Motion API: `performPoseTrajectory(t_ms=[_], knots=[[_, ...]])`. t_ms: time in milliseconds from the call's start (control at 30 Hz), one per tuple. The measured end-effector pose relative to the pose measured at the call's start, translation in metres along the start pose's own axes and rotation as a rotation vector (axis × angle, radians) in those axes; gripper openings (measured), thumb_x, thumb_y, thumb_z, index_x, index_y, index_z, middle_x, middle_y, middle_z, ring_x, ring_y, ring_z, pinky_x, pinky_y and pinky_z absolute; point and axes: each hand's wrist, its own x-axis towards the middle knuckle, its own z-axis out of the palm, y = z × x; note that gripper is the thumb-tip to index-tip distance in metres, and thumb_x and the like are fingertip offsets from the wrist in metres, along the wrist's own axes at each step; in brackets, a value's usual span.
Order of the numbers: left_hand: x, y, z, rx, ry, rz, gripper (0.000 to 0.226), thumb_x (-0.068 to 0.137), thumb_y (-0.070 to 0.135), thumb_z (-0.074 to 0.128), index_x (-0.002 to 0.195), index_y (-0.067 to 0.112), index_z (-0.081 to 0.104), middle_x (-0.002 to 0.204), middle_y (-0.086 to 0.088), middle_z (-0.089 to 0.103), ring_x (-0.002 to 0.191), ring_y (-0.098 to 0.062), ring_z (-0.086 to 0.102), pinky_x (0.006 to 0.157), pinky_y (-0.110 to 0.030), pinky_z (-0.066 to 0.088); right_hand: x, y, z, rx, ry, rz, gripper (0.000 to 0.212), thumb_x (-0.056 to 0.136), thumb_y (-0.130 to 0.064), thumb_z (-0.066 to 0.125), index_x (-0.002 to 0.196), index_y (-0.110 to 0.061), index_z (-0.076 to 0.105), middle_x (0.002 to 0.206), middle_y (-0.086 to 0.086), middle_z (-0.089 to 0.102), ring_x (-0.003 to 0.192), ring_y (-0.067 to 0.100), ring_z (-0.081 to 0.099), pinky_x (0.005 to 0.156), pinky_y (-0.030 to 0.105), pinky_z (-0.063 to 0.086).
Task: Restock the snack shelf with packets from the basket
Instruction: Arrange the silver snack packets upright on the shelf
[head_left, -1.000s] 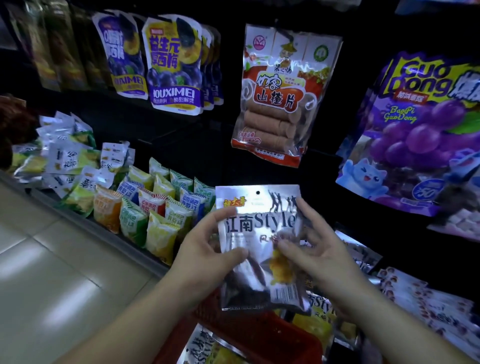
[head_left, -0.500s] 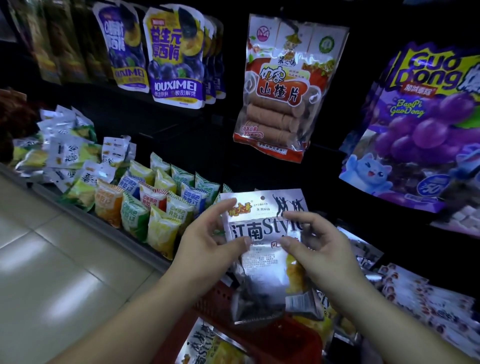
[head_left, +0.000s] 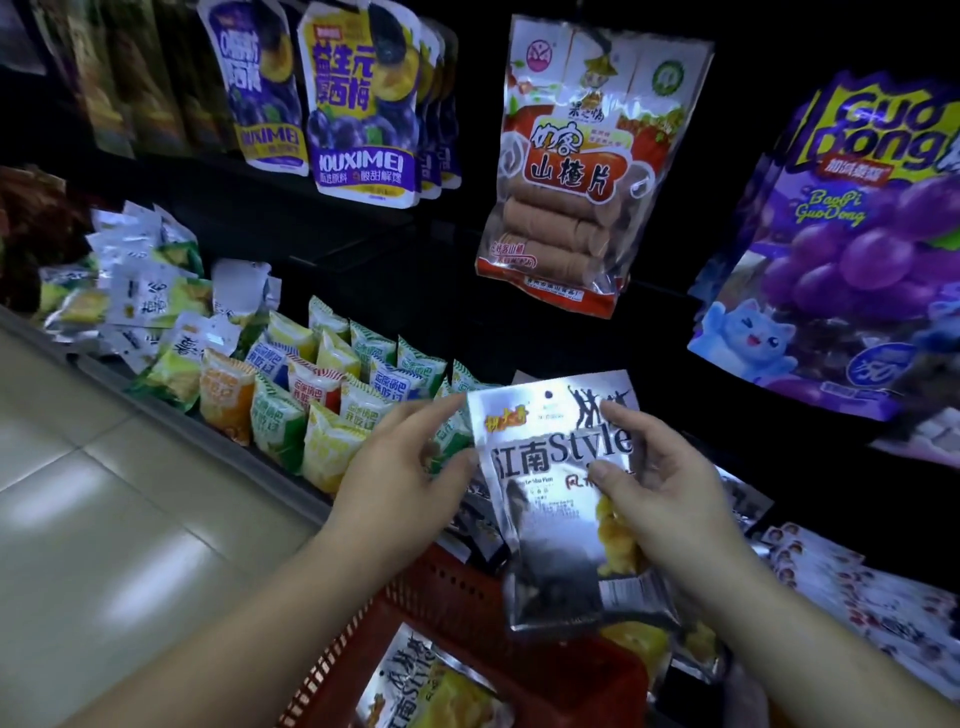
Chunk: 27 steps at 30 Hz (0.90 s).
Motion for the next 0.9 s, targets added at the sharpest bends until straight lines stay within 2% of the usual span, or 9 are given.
performPoseTrajectory(t_ms=[100, 167, 300, 400, 533, 633, 733, 833, 900], knots=[[-0.012, 0.013, 0.008, -0.285, -0.136, -0.176, 0.072, 0.095, 0.036, 0.069, 0.154, 0.05, 0.031, 0.112, 0.02, 0.062, 0.085, -0.011, 0.071, 0.065, -0.027, 0.059, 0.002, -0.001, 0.001, 0.018, 0.065, -0.005, 0.047, 0.095, -0.011, 0.072, 0.127, -0.044, 0.064, 0.117, 0.006, 0.067, 0.072, 0.005, 0.069, 0.06, 0.025, 0.058], [-0.021, 0.025, 0.016, -0.424, -0.319, -0.196, 0.081, 0.096, 0.027, 0.069, 0.156, 0.051, 0.02, 0.101, 0.024, 0.073, 0.087, 0.006, 0.071, 0.071, -0.016, 0.057, 0.003, -0.001, 0.003, 0.049, 0.066, 0.013, 0.046, 0.094, -0.013, 0.073, 0.127, -0.044, 0.063, 0.121, -0.004, 0.066, 0.067, -0.006, 0.063, 0.059, 0.016, 0.055], [-0.017, 0.025, 0.019, -0.505, -0.269, -0.202, 0.086, 0.095, 0.02, 0.071, 0.154, 0.053, 0.018, 0.097, 0.011, 0.077, 0.091, -0.015, 0.074, 0.088, -0.039, 0.06, 0.003, -0.005, 0.002, 0.114, -0.028, 0.099, 0.067, 0.072, -0.047, 0.091, 0.127, -0.061, 0.056, 0.146, -0.015, 0.054, 0.122, 0.018, 0.064, 0.095, 0.057, 0.057], [-0.013, 0.022, 0.016, -0.478, -0.147, -0.231, 0.08, 0.094, 0.024, 0.073, 0.157, 0.046, 0.027, 0.084, 0.005, 0.071, 0.081, -0.031, 0.068, 0.073, -0.042, 0.058, 0.0, -0.006, -0.005, 0.155, -0.177, 0.177, 0.091, 0.061, -0.033, 0.094, 0.139, -0.054, 0.051, 0.145, -0.01, 0.053, 0.112, 0.021, 0.072, 0.095, 0.056, 0.057], [-0.01, 0.015, 0.015, -0.572, -0.075, -0.257, 0.083, 0.092, 0.028, 0.075, 0.157, 0.045, 0.026, 0.108, 0.002, 0.074, 0.093, -0.018, 0.072, 0.074, -0.03, 0.061, -0.008, -0.007, -0.003, 0.088, -0.35, 0.176, 0.095, 0.075, -0.003, 0.088, 0.146, -0.049, 0.045, 0.132, -0.001, 0.063, 0.095, 0.031, 0.077, 0.077, 0.055, 0.063], [-0.011, 0.01, 0.011, -0.538, -0.287, -0.205, 0.096, 0.087, 0.026, 0.082, 0.152, 0.062, 0.021, 0.138, 0.015, 0.06, 0.114, -0.01, 0.068, 0.09, -0.037, 0.06, -0.005, -0.005, -0.002, 0.117, -0.218, 0.148, 0.082, 0.083, 0.0, 0.081, 0.142, -0.049, 0.052, 0.135, 0.007, 0.059, 0.087, 0.027, 0.076, 0.063, 0.042, 0.062], [-0.017, 0.019, 0.011, -0.524, -0.298, -0.174, 0.086, 0.093, 0.005, 0.072, 0.154, 0.05, 0.031, 0.139, 0.023, 0.05, 0.102, 0.005, 0.069, 0.081, -0.022, 0.06, -0.002, 0.0, -0.005, 0.083, -0.191, 0.125, 0.062, 0.084, -0.009, 0.082, 0.127, -0.051, 0.066, 0.139, 0.0, 0.056, 0.1, 0.016, 0.073, 0.073, 0.041, 0.064], [-0.016, 0.013, 0.012, -0.493, -0.23, -0.145, 0.069, 0.094, 0.017, 0.072, 0.144, 0.056, 0.044, 0.141, 0.026, 0.056, 0.123, -0.002, 0.062, 0.104, -0.029, 0.054, -0.002, 0.005, -0.006, 0.075, -0.225, 0.131, 0.056, 0.083, -0.009, 0.083, 0.12, -0.049, 0.071, 0.142, -0.011, 0.055, 0.118, 0.013, 0.066, 0.086, 0.04, 0.063], [-0.015, 0.011, 0.012, -0.484, -0.203, -0.155, 0.066, 0.093, 0.02, 0.074, 0.141, 0.057, 0.047, 0.139, 0.022, 0.059, 0.123, -0.005, 0.063, 0.105, -0.033, 0.054, -0.001, 0.006, -0.005, 0.028, -0.223, 0.131, 0.056, 0.082, -0.014, 0.085, 0.12, -0.052, 0.07, 0.139, -0.015, 0.058, 0.122, 0.019, 0.065, 0.096, 0.044, 0.06]])
